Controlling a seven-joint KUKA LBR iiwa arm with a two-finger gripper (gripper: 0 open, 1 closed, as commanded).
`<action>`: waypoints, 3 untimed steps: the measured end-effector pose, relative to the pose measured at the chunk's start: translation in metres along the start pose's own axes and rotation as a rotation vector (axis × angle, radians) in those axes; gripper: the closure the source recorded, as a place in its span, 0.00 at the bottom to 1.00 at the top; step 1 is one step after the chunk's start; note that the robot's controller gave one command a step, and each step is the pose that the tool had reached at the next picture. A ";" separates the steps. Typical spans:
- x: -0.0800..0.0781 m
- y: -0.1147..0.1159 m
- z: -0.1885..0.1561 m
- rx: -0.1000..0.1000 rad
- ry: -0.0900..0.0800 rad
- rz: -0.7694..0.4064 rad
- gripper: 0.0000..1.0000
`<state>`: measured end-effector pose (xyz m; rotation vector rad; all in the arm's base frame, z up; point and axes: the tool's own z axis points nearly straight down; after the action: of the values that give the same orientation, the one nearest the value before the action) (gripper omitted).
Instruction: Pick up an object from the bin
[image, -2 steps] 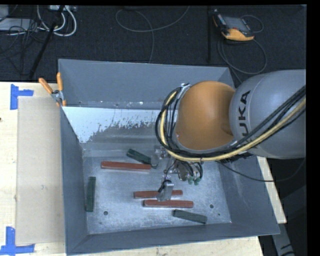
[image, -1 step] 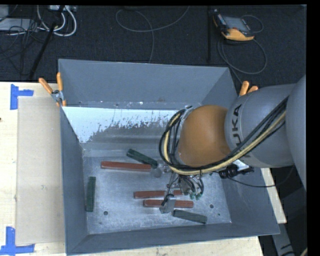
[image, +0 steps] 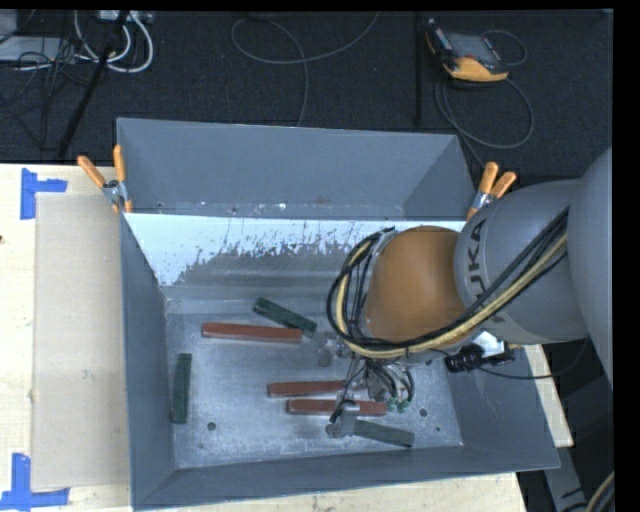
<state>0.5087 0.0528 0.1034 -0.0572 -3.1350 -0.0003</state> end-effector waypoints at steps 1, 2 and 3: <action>0.013 0.005 -0.008 0.000 -0.002 0.177 0.00; 0.015 0.008 0.037 0.000 0.001 0.247 0.00; 0.032 0.009 0.035 0.000 0.000 0.546 1.00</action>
Offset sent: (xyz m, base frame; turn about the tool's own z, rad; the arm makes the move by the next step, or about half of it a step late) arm -0.0131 0.0083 -0.0334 0.2482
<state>0.4772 0.0626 0.0687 -0.9008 -3.0037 0.0029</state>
